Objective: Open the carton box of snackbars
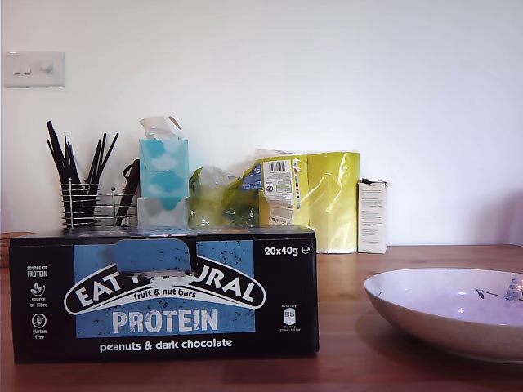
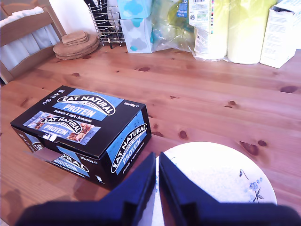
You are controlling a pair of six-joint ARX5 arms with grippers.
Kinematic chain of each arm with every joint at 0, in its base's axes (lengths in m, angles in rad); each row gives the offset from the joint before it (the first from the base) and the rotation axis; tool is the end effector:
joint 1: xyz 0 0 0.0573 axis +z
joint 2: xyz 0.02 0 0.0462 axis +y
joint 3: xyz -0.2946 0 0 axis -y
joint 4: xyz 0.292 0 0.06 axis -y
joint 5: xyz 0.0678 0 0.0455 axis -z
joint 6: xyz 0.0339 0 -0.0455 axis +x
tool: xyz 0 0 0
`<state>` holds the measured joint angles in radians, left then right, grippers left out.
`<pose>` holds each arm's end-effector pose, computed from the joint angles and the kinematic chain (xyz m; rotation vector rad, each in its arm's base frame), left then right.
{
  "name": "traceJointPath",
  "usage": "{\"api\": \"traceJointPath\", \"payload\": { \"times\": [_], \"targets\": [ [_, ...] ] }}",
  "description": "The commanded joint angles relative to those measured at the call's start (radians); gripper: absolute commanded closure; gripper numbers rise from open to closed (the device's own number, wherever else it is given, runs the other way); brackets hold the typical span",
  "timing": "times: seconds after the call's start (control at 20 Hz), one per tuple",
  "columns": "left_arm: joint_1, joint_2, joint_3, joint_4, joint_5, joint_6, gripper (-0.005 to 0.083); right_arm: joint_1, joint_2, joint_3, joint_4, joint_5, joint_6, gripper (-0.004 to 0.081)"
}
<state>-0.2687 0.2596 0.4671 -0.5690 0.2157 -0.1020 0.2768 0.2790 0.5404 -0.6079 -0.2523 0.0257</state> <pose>0.0974 -0.0343 0.2623 -0.0892 0.3890 -0.4600 0.0920 0.0349 0.2839 0.0205 0.3572 0.5192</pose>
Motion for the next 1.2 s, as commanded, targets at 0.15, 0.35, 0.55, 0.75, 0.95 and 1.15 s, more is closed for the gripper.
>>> {"api": "traceJointPath", "payload": {
  "times": [0.15, 0.35, 0.55, 0.75, 0.95, 1.15],
  "targets": [
    [-0.002, 0.002, -0.012, 0.016, 0.075, -0.003, 0.0798, 0.005, 0.0, -0.023, 0.002, -0.002, 0.001, 0.0783],
    [-0.002, 0.002, -0.007, 0.023, 0.076, 0.002, 0.0798, 0.005, 0.0, -0.023, 0.005, -0.009, 0.002, 0.0783],
    [-0.003, 0.052, 0.064, -0.027, 0.105, 0.09, 0.0798, 0.005, 0.001, -0.016, 0.01, -0.08, 0.001, 0.0783],
    [-0.003, 0.194, 0.196, -0.161, 0.137, 0.241, 0.0798, 0.025, 0.047, 0.061, -0.062, -0.119, 0.0, 0.0783],
    [-0.043, 0.351, 0.303, -0.23, 0.145, 0.433, 0.0797, 0.097, 0.125, 0.19, -0.219, -0.122, -0.071, 0.0783],
    [-0.152, 0.491, 0.336, -0.227, 0.112, 0.636, 0.0797, 0.167, 0.211, 0.276, -0.381, -0.074, -0.172, 0.0783]
  ]
}}
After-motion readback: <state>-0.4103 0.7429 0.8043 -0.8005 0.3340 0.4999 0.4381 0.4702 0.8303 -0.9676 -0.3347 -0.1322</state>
